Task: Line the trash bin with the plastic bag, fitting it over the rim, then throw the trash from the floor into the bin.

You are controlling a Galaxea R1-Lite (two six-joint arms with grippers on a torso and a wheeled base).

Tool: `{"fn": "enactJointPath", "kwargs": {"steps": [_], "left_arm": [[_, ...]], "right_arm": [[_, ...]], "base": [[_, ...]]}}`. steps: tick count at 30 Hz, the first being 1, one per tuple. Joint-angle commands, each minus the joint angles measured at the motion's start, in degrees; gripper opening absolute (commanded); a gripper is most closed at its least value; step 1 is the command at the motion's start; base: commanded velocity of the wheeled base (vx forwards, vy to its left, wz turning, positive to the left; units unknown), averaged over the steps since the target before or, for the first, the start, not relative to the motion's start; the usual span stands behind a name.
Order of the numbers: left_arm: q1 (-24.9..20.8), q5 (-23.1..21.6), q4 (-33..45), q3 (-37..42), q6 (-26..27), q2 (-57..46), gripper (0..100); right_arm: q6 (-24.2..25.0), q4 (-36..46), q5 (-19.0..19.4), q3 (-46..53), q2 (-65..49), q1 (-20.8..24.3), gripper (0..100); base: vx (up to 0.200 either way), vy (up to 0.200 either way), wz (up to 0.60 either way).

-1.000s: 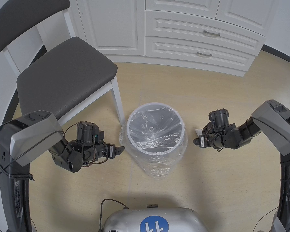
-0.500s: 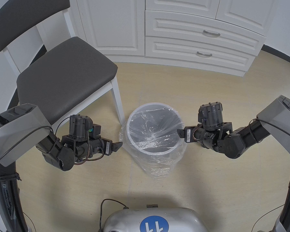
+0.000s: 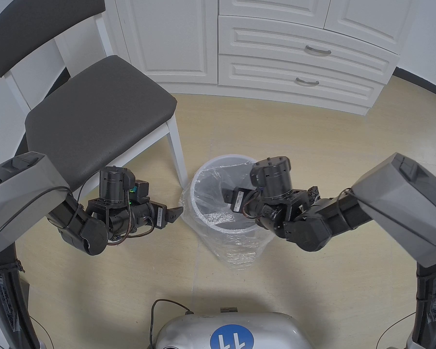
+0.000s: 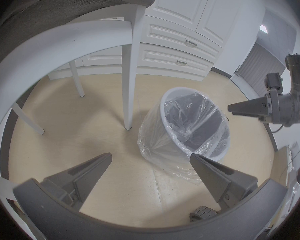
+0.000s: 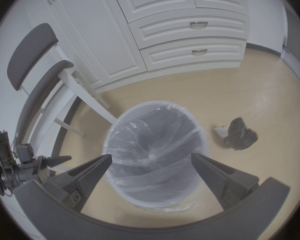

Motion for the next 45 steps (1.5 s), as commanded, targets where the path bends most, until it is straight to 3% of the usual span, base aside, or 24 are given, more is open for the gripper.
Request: {"fn": "enactJointPath", "kwargs": {"steps": [1, 6, 11, 16, 24, 30, 35, 39, 45], "left_arm": [[0.21, 0.05, -0.09, -0.47, -0.05, -0.25, 100], [0.30, 0.05, -0.09, -0.56, -0.05, -0.16, 100], [0.30, 0.05, -0.26, -0.73, 0.04, 0.19, 100], [0.12, 0.05, -0.44, -0.64, -0.05, 0.37, 100], [0.21, 0.05, -0.44, -0.56, -0.05, 0.11, 100], [0.21, 0.05, -0.44, -0.56, 0.04, 0.19, 100], [0.30, 0.05, -0.44, -0.64, -0.05, 0.19, 100], [0.30, 0.05, -0.44, -0.64, -0.05, 0.28, 100], [0.30, 0.05, -0.53, -0.73, -0.05, 0.28, 100]], "right_arm": [[4.14, -0.08, -0.01, -6.46, 7.34, 1.56, 100], [9.24, -0.43, 0.25, -13.14, 11.47, 0.68, 100], [11.00, 0.10, 0.34, -16.92, 14.90, -0.28, 100], [9.59, 2.21, 0.07, -14.64, 13.32, -0.46, 100], [6.87, 16.88, 0.60, -9.98, 3.56, 0.33, 100], [6.25, 18.29, 1.48, -8.04, 3.04, 1.03, 100], [7.57, 16.18, 1.66, -8.84, 3.30, 1.39, 100], [11.35, 5.99, 1.57, -9.01, 6.55, 2.44, 100], [11.88, -6.06, 1.22, -9.01, 12.88, 3.76, 100]], "base": [[0.000, 0.000, 0.00], [0.000, 0.000, 0.00], [0.000, 0.000, 0.00], [0.000, 0.000, 0.00], [0.000, 0.000, 0.00], [0.000, 0.000, 0.00], [0.000, 0.000, 0.00], [0.000, 0.000, 0.00], [0.000, 0.000, 0.00]]}}
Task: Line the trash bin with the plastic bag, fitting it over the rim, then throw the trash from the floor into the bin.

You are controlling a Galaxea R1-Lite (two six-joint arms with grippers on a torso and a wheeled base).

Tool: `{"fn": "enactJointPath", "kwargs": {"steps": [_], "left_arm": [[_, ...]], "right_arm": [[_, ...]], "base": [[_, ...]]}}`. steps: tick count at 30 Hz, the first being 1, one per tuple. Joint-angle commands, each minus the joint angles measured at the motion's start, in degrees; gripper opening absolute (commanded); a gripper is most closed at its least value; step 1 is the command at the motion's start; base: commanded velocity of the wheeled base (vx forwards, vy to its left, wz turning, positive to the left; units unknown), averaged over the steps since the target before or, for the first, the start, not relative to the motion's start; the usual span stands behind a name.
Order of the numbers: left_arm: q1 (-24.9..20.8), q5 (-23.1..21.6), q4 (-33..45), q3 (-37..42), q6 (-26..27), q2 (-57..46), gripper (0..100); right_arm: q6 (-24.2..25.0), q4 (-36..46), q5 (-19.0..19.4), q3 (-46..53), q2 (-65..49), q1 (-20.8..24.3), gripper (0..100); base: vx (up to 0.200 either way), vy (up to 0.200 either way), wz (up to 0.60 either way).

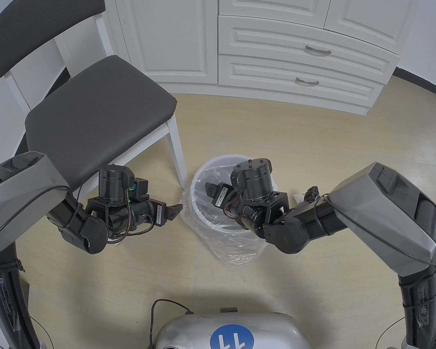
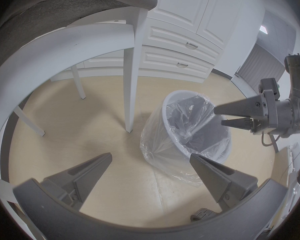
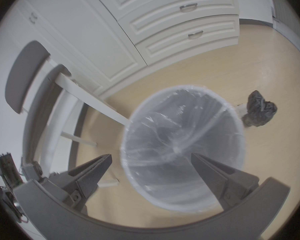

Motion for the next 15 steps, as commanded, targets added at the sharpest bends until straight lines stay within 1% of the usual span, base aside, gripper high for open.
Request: {"fn": "enactJointPath", "kwargs": {"steps": [1, 2, 8, 11, 13, 15], "left_arm": [[-0.03, -0.02, -0.06, -0.10, -0.03, 0.12, 100], [-0.03, -0.02, -0.33, -0.01, -0.03, 0.12, 100], [-0.03, -0.02, -1.65, 0.17, -0.03, 0.30, 100], [-0.03, -0.02, -1.65, 0.25, -0.03, 0.12, 100], [-0.03, -0.02, -1.65, 0.34, -0.03, -0.14, 100], [-0.03, -0.02, -1.65, 0.34, 0.06, -0.14, 100]], "right_arm": [[0.93, -6.12, -0.27, -0.05, 6.63, 1.42, 100], [1.02, -7.52, -0.18, 0.04, 7.68, 1.77, 100], [1.46, -7.70, -0.09, 0.56, 7.95, 2.30, 100], [0.58, -7.08, -0.45, 0.92, 7.42, 2.12, 100], [-1.36, -7.00, -0.53, 2.67, 4.52, 1.68, 100], [-2.15, -6.64, -0.45, 4.17, 2.14, 1.51, 100]], "base": [[0.000, 0.000, 0.00], [0.000, 0.000, 0.00], [0.000, 0.000, 0.00], [0.000, 0.000, 0.00], [0.000, 0.000, 0.00], [0.000, 0.000, 0.00]]}}
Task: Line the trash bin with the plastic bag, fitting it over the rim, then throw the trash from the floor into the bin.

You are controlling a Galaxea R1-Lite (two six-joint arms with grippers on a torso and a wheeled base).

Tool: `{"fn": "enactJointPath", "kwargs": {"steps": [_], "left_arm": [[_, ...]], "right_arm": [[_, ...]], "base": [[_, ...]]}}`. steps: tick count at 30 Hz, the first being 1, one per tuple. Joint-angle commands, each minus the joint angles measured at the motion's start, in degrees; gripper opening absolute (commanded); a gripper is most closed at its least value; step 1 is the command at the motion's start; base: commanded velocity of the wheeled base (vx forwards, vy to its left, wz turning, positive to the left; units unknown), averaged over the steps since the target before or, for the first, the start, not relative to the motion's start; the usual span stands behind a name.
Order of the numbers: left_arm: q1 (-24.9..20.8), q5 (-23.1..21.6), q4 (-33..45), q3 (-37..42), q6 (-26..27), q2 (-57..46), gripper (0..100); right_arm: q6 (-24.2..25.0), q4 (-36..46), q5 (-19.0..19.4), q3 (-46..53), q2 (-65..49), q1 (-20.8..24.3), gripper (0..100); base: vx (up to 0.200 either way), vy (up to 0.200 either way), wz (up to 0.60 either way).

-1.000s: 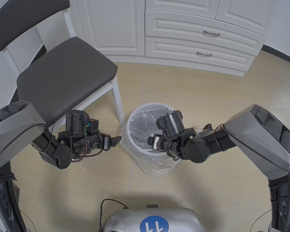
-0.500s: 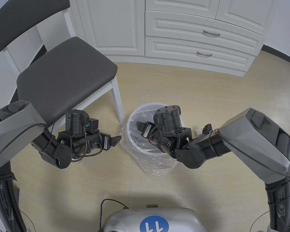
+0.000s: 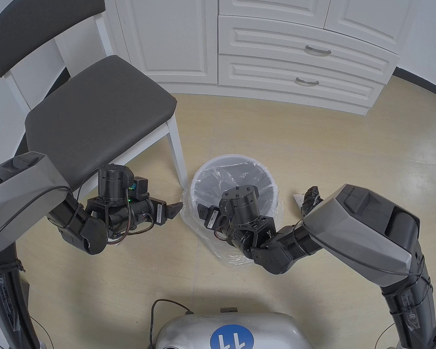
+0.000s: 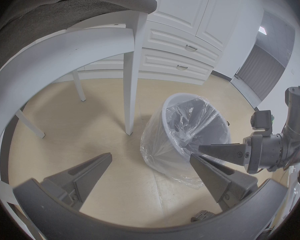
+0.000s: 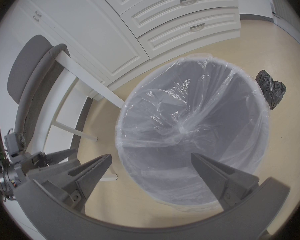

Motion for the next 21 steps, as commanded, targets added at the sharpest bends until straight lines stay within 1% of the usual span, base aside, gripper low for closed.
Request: {"fn": "enactJointPath", "kwargs": {"steps": [1, 4, 8, 10, 13, 14, 17, 21], "left_arm": [[0.04, -0.02, -0.03, 0.12, 0.06, -0.23, 100], [-0.04, 0.60, -0.03, 0.21, 0.06, -0.23, 100], [-0.04, 1.56, -0.11, 0.12, 0.06, -0.23, 100], [-0.04, 1.56, -0.11, 0.03, 0.06, -0.31, 100], [0.04, 1.56, -0.20, 0.03, 0.06, -0.40, 100], [0.04, 1.56, -0.64, 0.03, 0.06, -0.40, 100], [0.04, 1.56, -0.99, 0.03, 0.06, -0.31, 100], [0.04, 1.56, -1.08, 0.03, 0.06, -0.31, 100]], "right_arm": [[-1.82, 0.68, 0.08, 3.47, -5.42, -0.51, 100], [-2.08, 3.49, 0.69, 5.14, -7.97, -0.33, 100], [-2.26, 9.38, 1.66, 5.93, -8.14, 0.81, 100], [-1.47, 10.00, 2.19, 5.23, -7.53, 1.25, 100], [-0.77, 7.10, 1.84, 3.73, -6.21, 0.81, 100], [0.47, 2.70, 1.57, 2.68, -5.16, 0.37, 100], [1.34, -2.92, 1.57, 1.54, -3.49, -0.68, 100], [2.05, -3.98, 0.78, -4.79, 0.73, -1.91, 100]], "base": [[0.000, 0.000, 0.00], [0.000, 0.000, 0.00], [0.000, 0.000, 0.00], [0.000, 0.000, 0.00], [0.000, 0.000, 0.00], [0.000, 0.000, 0.00], [0.000, 0.000, 0.00], [0.000, 0.000, 0.00]]}}
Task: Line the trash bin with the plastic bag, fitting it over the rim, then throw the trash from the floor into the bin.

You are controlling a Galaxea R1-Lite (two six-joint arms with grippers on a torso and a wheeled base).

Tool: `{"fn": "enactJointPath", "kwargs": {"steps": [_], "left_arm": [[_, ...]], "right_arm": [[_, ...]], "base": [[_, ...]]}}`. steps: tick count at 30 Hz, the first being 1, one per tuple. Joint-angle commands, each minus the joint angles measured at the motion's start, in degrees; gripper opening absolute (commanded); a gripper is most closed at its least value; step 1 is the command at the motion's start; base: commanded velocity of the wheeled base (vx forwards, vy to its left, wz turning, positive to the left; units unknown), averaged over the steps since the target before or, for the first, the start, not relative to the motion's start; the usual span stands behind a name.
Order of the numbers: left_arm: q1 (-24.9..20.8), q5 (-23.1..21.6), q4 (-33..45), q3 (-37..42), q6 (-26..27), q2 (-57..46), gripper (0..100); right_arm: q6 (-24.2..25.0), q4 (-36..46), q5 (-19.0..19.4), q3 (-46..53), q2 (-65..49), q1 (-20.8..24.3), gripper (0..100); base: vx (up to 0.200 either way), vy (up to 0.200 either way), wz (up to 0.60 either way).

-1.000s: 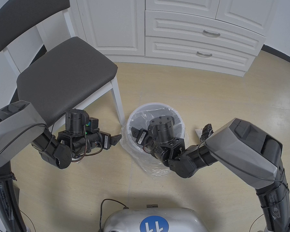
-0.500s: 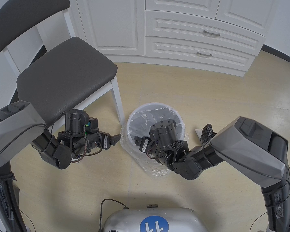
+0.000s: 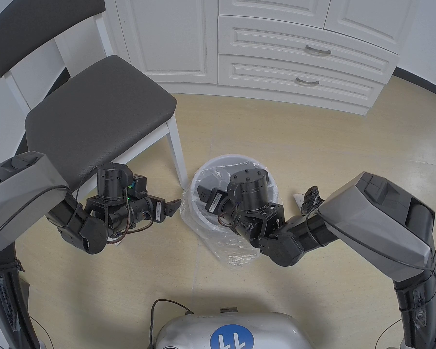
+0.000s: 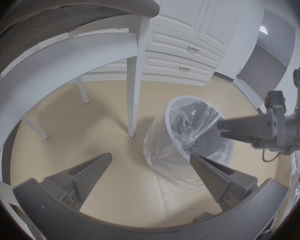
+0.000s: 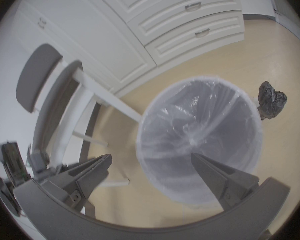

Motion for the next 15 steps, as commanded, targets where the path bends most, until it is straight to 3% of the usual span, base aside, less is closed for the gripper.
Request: {"fn": "enactJointPath", "kwargs": {"steps": [1, 15], "left_arm": [[0.02, 0.03, -0.20, 0.07, -0.02, 0.02, 100], [-0.16, 0.03, -0.29, -0.10, -0.02, 0.46, 100]], "right_arm": [[1.32, -1.12, -1.07, -8.30, 7.03, -1.98, 100], [2.81, -0.60, -1.07, -17.17, 16.17, -4.35, 100]], "base": [[0.000, 0.000, 0.00], [0.000, 0.000, 0.00]]}}
